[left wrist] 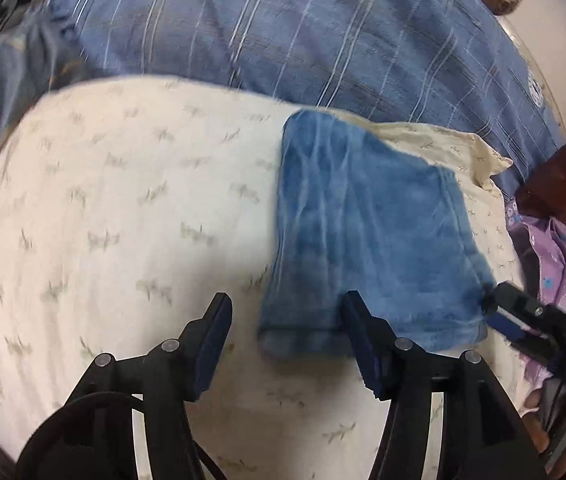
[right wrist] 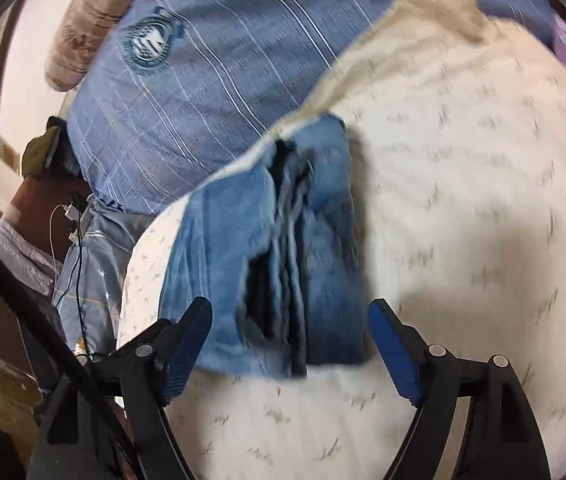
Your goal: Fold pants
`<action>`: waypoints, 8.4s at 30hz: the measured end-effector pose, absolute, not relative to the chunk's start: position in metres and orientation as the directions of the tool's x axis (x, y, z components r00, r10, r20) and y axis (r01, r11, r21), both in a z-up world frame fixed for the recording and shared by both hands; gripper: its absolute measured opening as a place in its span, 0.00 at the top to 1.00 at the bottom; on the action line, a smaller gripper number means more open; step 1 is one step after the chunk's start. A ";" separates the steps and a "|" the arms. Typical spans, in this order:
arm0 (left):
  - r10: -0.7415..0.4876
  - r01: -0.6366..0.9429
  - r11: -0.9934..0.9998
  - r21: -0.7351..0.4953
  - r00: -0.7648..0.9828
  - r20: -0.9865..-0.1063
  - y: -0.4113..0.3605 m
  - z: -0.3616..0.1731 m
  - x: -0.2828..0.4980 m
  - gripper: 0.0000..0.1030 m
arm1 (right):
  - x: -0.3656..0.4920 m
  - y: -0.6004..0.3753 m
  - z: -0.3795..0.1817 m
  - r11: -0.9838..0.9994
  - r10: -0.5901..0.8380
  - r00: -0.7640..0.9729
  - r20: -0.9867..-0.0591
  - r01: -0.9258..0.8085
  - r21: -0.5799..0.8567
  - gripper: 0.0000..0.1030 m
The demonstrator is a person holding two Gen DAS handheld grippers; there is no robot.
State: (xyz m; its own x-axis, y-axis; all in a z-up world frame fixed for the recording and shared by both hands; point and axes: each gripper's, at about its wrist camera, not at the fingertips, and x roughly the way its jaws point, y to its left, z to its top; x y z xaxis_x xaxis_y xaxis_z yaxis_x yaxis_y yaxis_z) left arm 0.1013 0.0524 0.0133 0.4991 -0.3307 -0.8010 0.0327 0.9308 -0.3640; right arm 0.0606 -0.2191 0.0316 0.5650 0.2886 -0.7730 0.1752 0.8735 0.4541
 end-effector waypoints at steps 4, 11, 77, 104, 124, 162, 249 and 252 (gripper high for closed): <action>-0.369 0.036 0.915 -0.402 0.482 -0.795 0.050 0.009 0.110 0.46 | 0.071 -0.214 0.017 0.898 0.250 0.512 -0.821 0.196 0.395 0.25; -0.326 0.136 0.944 -0.300 0.511 -0.795 0.027 0.026 0.097 0.82 | 0.069 -0.202 0.027 0.940 0.233 0.479 -0.846 0.114 0.323 0.61; -0.201 0.066 0.977 -0.201 0.580 -0.790 0.011 -0.005 0.080 0.70 | 0.056 -0.175 0.006 0.988 -0.074 0.505 -0.860 0.151 0.004 0.77; -0.217 0.170 0.975 -0.144 0.573 -0.790 0.000 0.005 0.046 0.73 | 0.035 -0.219 0.014 0.954 0.037 0.509 -0.860 0.239 0.183 0.77; -0.432 0.100 0.890 -0.444 0.492 -0.756 0.048 0.004 0.063 0.62 | 0.044 -0.186 0.035 0.966 0.098 0.603 -0.792 0.135 0.222 0.64; -0.441 0.126 0.886 -0.446 0.523 -0.729 0.031 0.007 0.204 0.79 | 0.162 -0.188 0.077 0.984 0.156 0.646 -0.747 -0.038 0.172 0.92; -0.277 0.127 0.961 -0.246 0.456 -0.846 0.053 0.006 0.117 0.53 | 0.064 -0.177 0.014 0.999 -0.003 0.508 -0.861 0.036 0.018 0.28; -0.296 0.113 0.954 -0.276 0.466 -0.834 0.052 0.003 0.127 0.73 | 0.074 -0.182 0.006 0.998 -0.016 0.483 -0.876 0.068 0.020 0.43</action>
State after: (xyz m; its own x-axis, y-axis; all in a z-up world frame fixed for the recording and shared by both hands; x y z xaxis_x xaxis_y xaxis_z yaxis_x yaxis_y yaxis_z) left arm 0.1266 0.0517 0.0029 0.4657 -0.2965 -0.8338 0.1128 0.9544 -0.2764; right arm 0.0735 -0.1824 0.0060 0.4826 -0.0155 -0.8757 0.0678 0.9975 0.0197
